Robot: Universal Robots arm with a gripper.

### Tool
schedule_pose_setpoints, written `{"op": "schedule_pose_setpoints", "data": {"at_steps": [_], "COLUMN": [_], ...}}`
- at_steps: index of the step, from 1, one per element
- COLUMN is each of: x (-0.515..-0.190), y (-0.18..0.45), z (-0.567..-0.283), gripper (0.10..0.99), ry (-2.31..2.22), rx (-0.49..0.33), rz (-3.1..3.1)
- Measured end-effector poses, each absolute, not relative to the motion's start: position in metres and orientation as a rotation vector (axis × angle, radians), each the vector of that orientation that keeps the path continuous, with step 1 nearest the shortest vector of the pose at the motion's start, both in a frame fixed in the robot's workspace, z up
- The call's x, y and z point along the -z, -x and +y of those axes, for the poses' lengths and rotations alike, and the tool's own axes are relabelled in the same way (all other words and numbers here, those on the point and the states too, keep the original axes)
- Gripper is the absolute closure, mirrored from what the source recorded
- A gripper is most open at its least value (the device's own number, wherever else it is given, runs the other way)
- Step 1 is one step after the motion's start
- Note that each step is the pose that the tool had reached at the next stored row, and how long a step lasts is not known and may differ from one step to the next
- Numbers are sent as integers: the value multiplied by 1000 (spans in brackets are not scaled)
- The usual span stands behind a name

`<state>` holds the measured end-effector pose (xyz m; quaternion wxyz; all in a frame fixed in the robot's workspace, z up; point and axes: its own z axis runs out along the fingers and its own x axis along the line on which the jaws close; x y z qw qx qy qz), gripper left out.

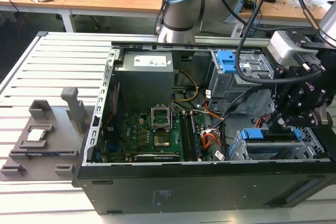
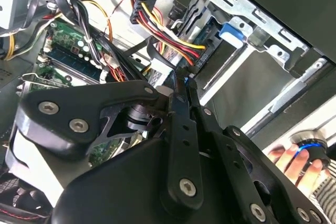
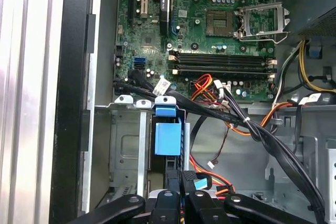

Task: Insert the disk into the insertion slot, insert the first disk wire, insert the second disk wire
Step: 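Insert the second disk wire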

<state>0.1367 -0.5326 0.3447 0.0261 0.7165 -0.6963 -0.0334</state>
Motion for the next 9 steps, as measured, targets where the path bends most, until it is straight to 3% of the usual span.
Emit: {"op": "schedule_pose_setpoints", "data": {"at_steps": [9], "x": [-345], "y": [-137], "z": [-534], "gripper": [945], "ry": [-2204], "rx": [82], "rz": [-2144]}}
